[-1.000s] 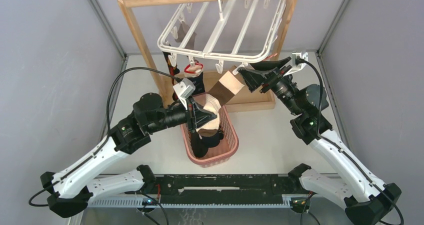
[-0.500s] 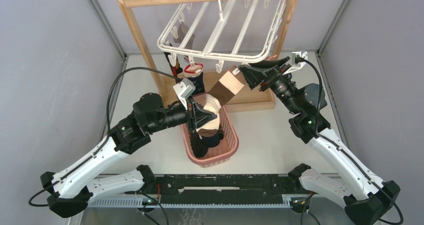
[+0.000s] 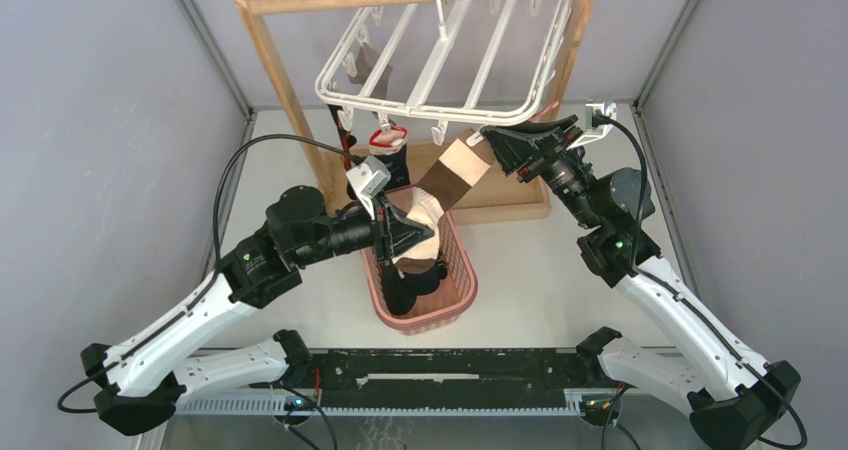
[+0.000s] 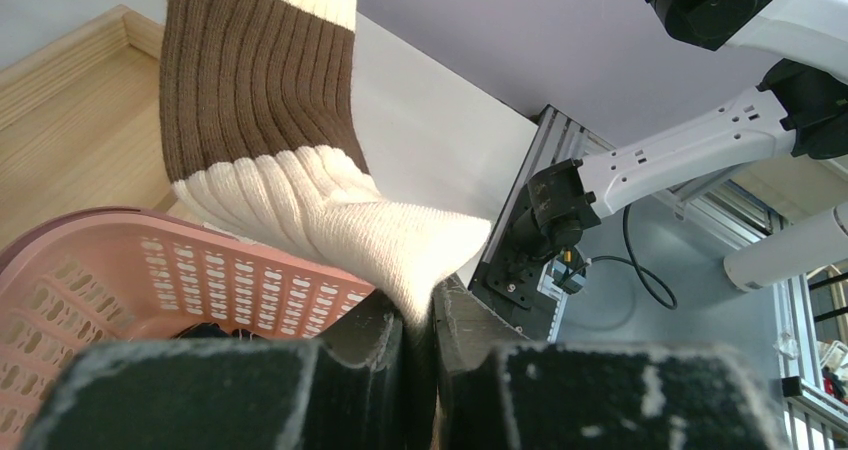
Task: Remove the socks clipped to the hanger
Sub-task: Remove the sock from the hanger.
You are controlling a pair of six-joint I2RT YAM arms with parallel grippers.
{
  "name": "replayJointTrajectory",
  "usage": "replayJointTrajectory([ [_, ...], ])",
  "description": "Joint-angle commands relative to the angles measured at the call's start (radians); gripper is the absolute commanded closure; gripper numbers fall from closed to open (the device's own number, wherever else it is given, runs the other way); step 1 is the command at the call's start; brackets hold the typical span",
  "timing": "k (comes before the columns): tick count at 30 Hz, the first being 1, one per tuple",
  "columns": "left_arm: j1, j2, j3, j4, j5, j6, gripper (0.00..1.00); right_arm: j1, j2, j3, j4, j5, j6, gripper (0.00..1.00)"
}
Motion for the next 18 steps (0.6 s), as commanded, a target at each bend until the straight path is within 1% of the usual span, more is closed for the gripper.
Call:
replayJointTrajectory([
  [1, -0.003, -0.011, 0.044, 0.041, 0.021, -0.012, 0.84, 0.007, -0.001, 0.039, 0.043, -0.004, 0.009, 0.56],
  [2, -0.003, -0.011, 0.044, 0.041, 0.021, -0.013, 0.84, 0.007, -0.001, 0.040, 0.043, -0.006, 0.008, 0.59],
  [5, -0.003, -0.011, 0.044, 0.042, 0.021, -0.013, 0.84, 0.007, -0.003, 0.039, 0.040, -0.004, 0.009, 0.75],
  [9, -0.002, -0.011, 0.043, 0.042, 0.021, -0.014, 0.84, 0.007, -0.004, 0.040, 0.036, -0.003, 0.008, 0.87],
  [18, -0.003, -0.024, 0.039, 0.042, 0.017, -0.016, 0.84, 0.007, -0.006, 0.040, 0.029, 0.000, 0.010, 0.88],
])
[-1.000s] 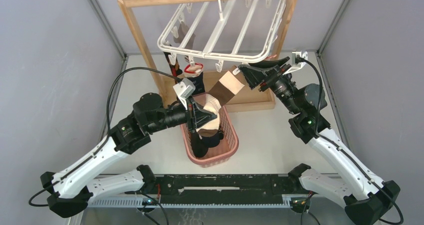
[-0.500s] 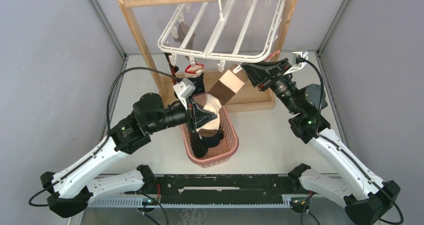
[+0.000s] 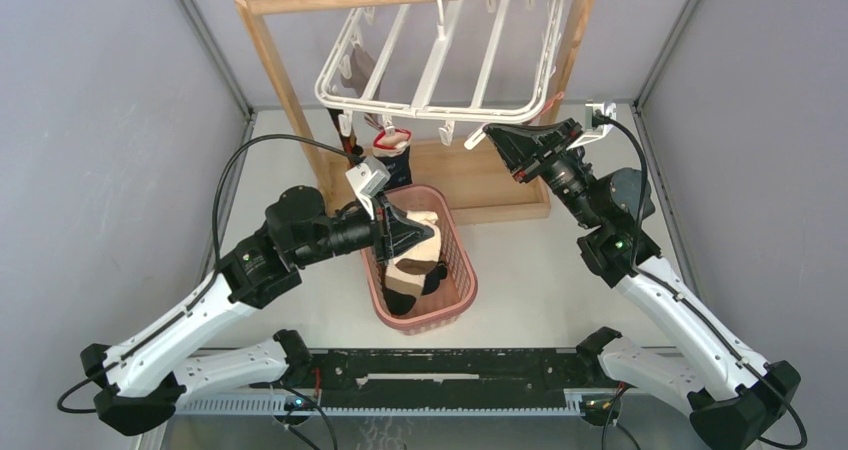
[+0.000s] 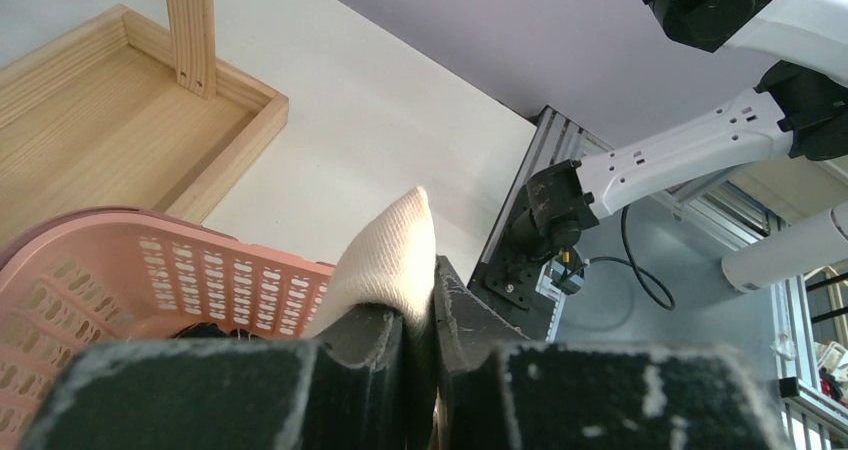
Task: Remove the socks clipped to the hanger
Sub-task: Remove the sock from the hanger.
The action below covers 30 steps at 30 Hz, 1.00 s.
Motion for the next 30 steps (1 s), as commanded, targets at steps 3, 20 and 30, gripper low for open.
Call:
replayJointTrajectory([
  [3, -0.003, -0.032, 0.036, 0.041, 0.011, -0.011, 0.84, 0.006, -0.007, 0.040, 0.021, 0.006, 0.003, 0.88],
  [20, -0.004, -0.114, -0.066, -0.015, -0.051, -0.021, 0.83, -0.060, -0.041, 0.040, -0.051, -0.004, 0.003, 0.59],
  [30, -0.003, -0.114, -0.121, 0.008, -0.057, -0.032, 0.83, -0.064, -0.062, 0.027, -0.113, -0.005, 0.001, 0.40],
])
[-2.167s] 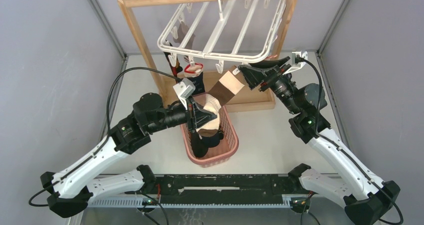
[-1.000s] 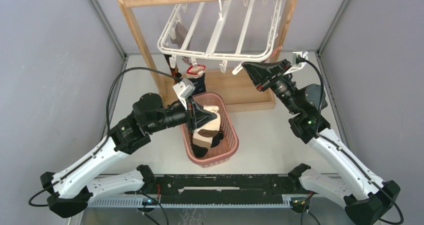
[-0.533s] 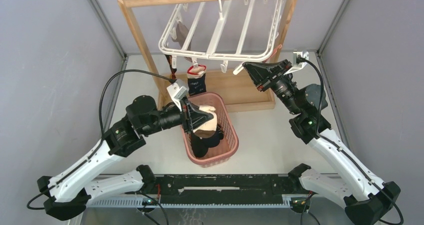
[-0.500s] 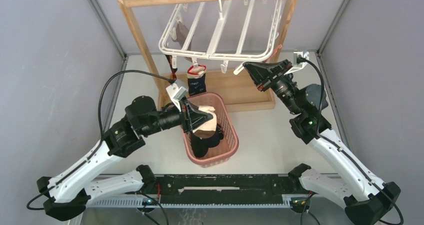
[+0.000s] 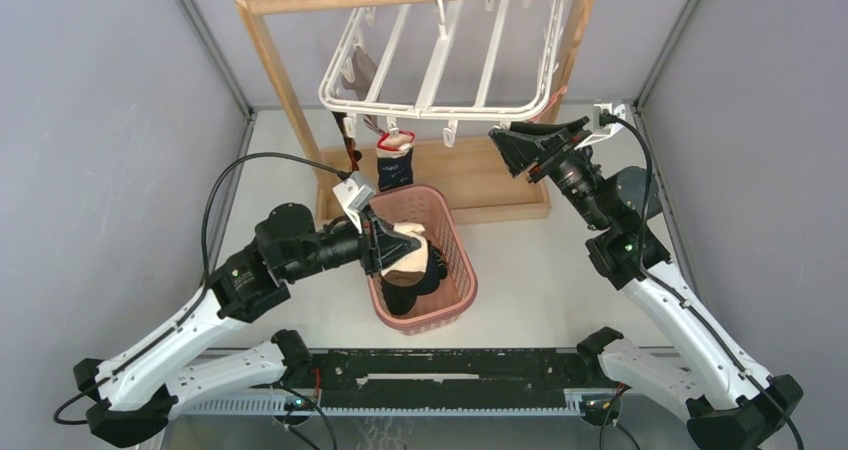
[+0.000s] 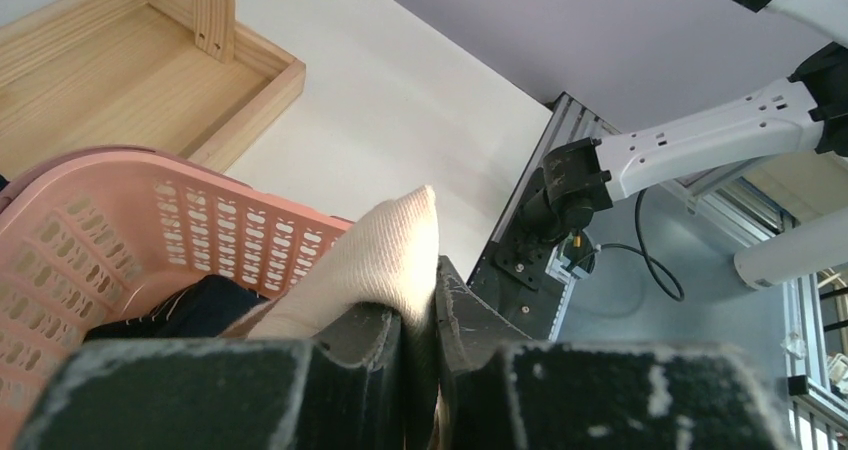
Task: Remove the socks clipped to the hanger
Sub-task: Remove the sock from the hanger, then place the sock in the bin.
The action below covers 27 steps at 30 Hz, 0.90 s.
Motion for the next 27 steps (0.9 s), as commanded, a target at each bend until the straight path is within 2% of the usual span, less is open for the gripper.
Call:
replayJointTrajectory([
  [1, -0.003, 0.003, -0.031, 0.042, -0.019, -0.017, 0.81, -0.003, -0.034, 0.019, -0.015, -0.008, 0.000, 0.37],
  [4, -0.003, 0.015, -0.044, 0.052, -0.019, -0.018, 0.69, -0.005, -0.059, -0.002, -0.033, -0.001, 0.001, 0.29],
  [7, -0.003, 0.025, -0.056, 0.059, -0.025, -0.018, 0.66, -0.007, -0.084, -0.027, -0.053, 0.008, 0.002, 0.26],
  [12, -0.002, 0.042, -0.078, 0.068, -0.041, -0.017, 0.65, -0.008, -0.136, -0.089, -0.080, 0.010, 0.022, 0.25],
  [17, -0.002, 0.060, -0.106, 0.085, -0.048, -0.018, 0.51, -0.007, -0.188, -0.179, -0.102, 0.004, 0.056, 0.24],
  [24, 0.002, 0.099, -0.132, 0.093, -0.083, -0.013, 0.47, 0.001, -0.239, -0.261, -0.146, 0.000, 0.078, 0.24],
  [27, 0.004, 0.116, -0.136, 0.091, -0.098, -0.018, 0.40, 0.006, -0.249, -0.282, -0.165, 0.001, 0.076, 0.23],
])
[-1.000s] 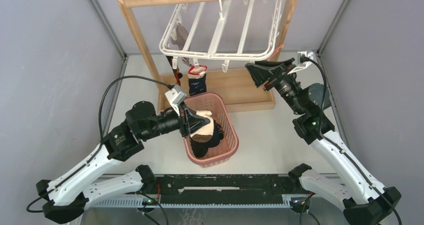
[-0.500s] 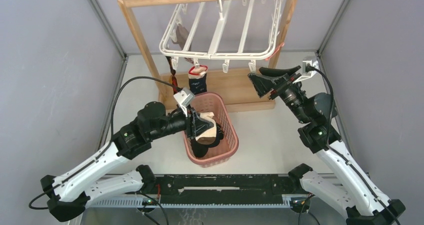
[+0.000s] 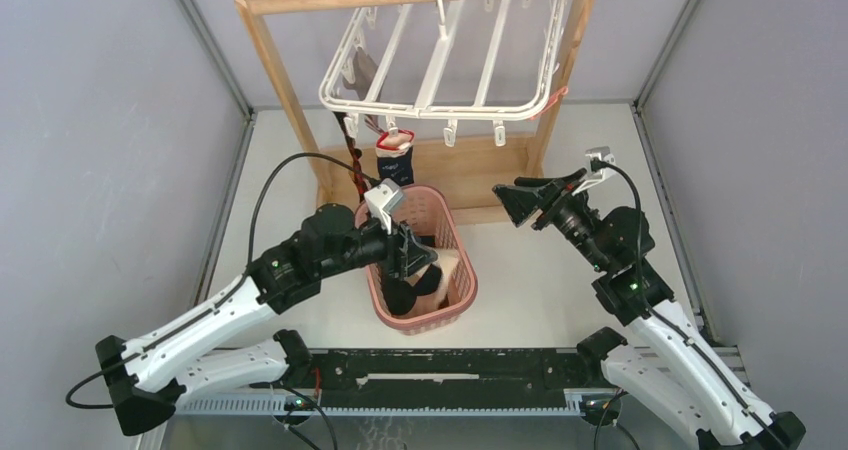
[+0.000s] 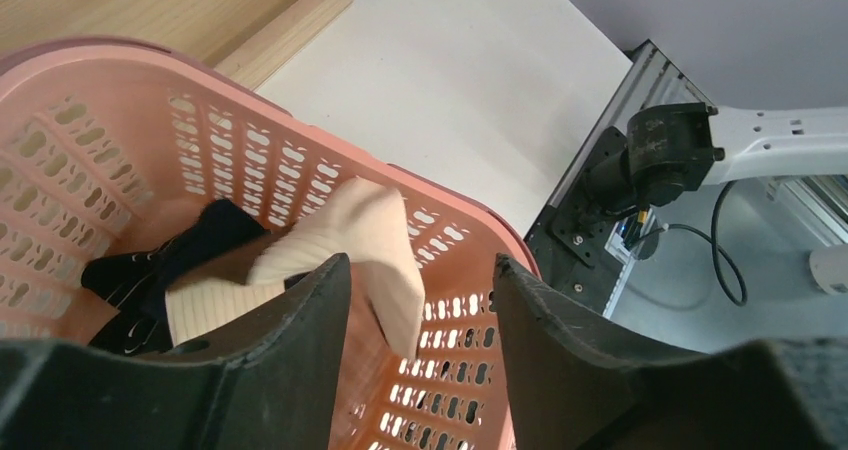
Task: Remove the socks clipped to the hanger
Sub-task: Place the sock in the bin.
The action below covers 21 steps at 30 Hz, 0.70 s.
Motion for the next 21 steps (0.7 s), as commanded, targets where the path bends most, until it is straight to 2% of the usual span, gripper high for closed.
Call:
replayJointTrajectory([
  [1, 0.005, 0.019, -0.021, 0.041, -0.045, -0.003, 0.36, 0.010, -0.026, -0.016, -0.011, -0.004, 0.014, 0.23],
  [3, 0.007, 0.029, -0.019, 0.017, -0.091, -0.013, 0.29, 0.013, -0.030, -0.029, -0.022, -0.005, 0.013, 0.23],
  [9, 0.012, 0.039, -0.023, -0.007, -0.134, -0.022, 0.22, 0.018, -0.030, -0.057, -0.031, -0.005, 0.005, 0.22],
  [10, 0.013, 0.033, -0.023, -0.009, -0.139, -0.024, 0.11, 0.018, -0.024, -0.057, -0.032, -0.005, 0.001, 0.22],
  [12, 0.013, 0.019, -0.024, -0.020, -0.165, -0.027, 0.02, 0.023, -0.011, -0.057, -0.028, -0.009, -0.006, 0.22],
  [21, 0.013, -0.087, -0.021, -0.054, -0.238, -0.032, 0.00, 0.040, 0.097, -0.057, 0.095, -0.036, -0.037, 0.21],
])
